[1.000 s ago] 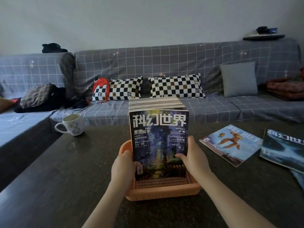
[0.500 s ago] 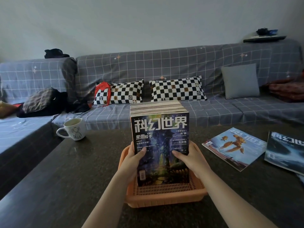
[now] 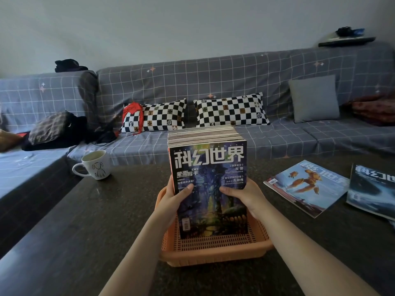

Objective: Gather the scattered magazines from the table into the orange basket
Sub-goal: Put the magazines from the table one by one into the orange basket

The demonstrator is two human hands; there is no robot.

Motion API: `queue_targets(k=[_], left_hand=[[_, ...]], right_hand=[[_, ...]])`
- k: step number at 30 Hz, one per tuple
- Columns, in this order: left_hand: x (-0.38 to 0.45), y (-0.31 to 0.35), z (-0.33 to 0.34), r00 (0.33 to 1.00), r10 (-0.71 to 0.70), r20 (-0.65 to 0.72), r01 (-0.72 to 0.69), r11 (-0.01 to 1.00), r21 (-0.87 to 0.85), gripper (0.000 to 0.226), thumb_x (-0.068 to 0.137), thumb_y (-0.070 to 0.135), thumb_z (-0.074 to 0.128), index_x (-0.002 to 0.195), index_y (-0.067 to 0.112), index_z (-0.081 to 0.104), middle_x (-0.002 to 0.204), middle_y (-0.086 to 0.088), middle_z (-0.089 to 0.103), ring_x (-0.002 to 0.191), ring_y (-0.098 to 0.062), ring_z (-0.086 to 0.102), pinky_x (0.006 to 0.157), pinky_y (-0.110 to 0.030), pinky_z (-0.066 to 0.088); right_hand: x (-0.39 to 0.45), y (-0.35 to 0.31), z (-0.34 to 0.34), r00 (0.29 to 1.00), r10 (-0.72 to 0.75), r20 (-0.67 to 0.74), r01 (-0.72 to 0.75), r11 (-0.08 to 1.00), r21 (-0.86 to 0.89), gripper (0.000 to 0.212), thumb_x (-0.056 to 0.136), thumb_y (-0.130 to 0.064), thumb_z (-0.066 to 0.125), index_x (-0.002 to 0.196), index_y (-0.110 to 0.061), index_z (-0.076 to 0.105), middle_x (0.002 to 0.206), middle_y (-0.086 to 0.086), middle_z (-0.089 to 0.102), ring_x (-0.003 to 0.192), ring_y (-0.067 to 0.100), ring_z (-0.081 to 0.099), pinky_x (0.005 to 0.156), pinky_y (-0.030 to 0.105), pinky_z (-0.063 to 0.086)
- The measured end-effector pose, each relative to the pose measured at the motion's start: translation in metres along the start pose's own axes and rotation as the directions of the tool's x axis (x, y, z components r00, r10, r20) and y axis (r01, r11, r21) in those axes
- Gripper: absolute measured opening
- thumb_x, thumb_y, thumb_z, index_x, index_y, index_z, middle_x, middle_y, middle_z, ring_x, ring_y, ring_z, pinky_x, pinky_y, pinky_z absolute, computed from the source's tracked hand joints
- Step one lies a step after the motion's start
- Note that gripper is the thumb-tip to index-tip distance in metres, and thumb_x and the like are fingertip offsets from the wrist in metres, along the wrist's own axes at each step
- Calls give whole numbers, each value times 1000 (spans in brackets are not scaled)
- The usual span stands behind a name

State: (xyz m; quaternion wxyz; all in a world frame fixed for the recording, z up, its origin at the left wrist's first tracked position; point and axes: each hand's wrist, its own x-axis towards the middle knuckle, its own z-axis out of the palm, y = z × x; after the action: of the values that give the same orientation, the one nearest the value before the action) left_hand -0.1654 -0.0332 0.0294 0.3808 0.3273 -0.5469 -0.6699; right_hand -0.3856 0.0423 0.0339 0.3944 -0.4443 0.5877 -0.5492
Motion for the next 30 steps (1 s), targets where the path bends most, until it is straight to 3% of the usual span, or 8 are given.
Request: queue_targets(k=[9,14,16,20,22,24,27,30], left_hand=[[0,-1,0,1000,-28,3,28,999,-16,104,49,45,92,139,25,41,123,-5,66,107,-26,67,89,-46,53],[-4,2,3,999,12,-31,-11,1000,28,98,53,46,89,138,28,43,126,-5,64,107,-25,67,92,-49,52],[-8,5,4,995,26,-100,-16,996,92,103,54,49,85,142,31,36,133,-6,58,111,-26,64,96,-52,50],[-28,11,9,972,59,-228,17,949,316,108,67,53,75,152,33,12,151,-5,37,131,-27,46,104,-53,42],[-42,8,16,940,128,-317,18,908,418,99,78,49,70,153,31,7,155,-2,27,136,-23,38,107,-46,39],[-57,4,25,890,232,-392,-13,873,487,80,85,42,66,149,28,20,148,-1,29,131,-19,39,103,-40,41],[-74,2,40,829,369,-421,-89,829,552,41,88,31,65,122,27,42,119,7,41,111,-13,49,95,-35,46],[-87,2,61,852,369,-371,-138,843,521,24,90,23,64,107,27,47,109,1,50,97,-12,54,84,-29,50]], right_hand=[[-7,-3,3,999,-38,10,38,999,28,60,56,-36,84,110,-24,63,98,-15,72,89,1,66,74,23,45],[-8,-5,0,1000,3,-16,-3,1000,-4,73,40,-61,83,105,-33,65,110,-7,68,103,13,62,94,39,44],[-10,-5,-2,1000,21,-14,-20,999,36,71,37,-60,85,100,-36,66,107,-6,70,102,15,63,94,41,44],[-20,-7,-5,1000,-2,3,2,997,71,51,43,-51,86,90,-49,66,102,-13,71,98,9,64,78,29,46],[-27,-5,-7,1000,0,-16,2,996,91,49,52,-44,85,96,-45,63,110,-12,66,106,12,59,86,34,46],[-35,-4,-10,1000,1,-28,1,997,74,50,62,-40,82,104,-42,55,121,-9,59,110,11,55,98,40,41],[-53,-3,-16,995,-57,-79,58,998,18,63,70,-36,78,126,-34,48,116,-19,52,104,-2,51,95,29,38],[-74,-4,-22,982,-110,-156,102,993,-58,66,76,-34,73,134,-27,43,117,-19,48,108,0,48,88,20,38]])
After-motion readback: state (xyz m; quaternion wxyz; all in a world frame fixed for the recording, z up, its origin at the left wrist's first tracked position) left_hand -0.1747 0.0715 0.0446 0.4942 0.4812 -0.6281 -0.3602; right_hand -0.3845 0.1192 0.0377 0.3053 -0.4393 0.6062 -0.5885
